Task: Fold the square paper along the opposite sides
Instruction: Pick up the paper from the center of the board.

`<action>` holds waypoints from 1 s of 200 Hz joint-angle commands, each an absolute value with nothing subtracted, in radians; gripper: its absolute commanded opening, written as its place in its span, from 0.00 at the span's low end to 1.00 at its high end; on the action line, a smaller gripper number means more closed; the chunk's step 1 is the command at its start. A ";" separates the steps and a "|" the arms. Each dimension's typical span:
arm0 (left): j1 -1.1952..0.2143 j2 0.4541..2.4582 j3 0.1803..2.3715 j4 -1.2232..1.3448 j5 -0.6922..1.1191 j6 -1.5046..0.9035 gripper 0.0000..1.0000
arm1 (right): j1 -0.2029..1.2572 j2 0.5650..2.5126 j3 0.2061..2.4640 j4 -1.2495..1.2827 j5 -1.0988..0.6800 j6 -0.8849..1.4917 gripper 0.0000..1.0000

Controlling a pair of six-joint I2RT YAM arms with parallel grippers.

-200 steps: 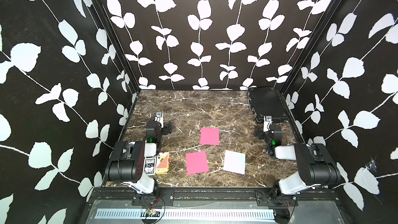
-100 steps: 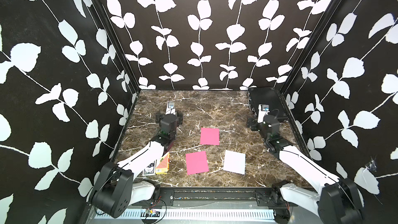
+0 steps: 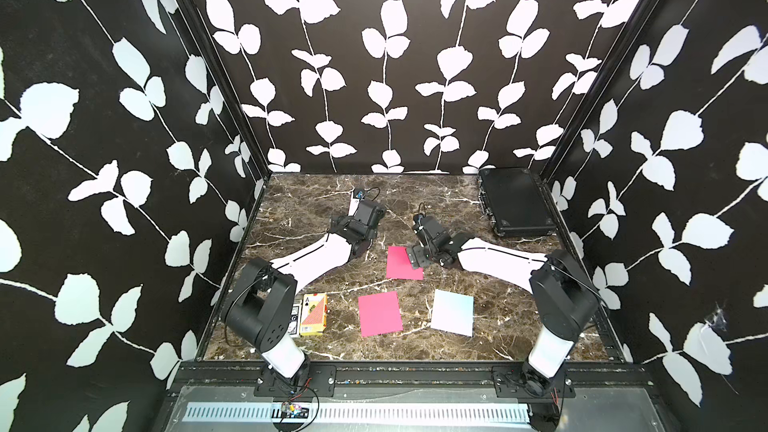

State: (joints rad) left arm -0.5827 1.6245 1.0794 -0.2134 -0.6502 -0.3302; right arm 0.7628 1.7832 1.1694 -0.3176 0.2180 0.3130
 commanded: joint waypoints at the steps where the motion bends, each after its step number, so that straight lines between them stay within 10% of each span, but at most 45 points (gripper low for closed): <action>1: -0.583 1.645 1.122 -0.358 -0.612 -0.431 0.89 | 0.767 1.788 1.151 -0.317 0.173 0.318 0.69; 42: -0.579 1.649 1.091 -0.325 -0.446 -0.413 0.81 | 0.767 1.813 1.103 -0.227 0.130 0.274 0.45; 200: -0.578 1.709 1.088 -0.342 0.061 -0.457 0.65 | 0.725 1.925 1.142 -0.124 -0.013 0.014 0.51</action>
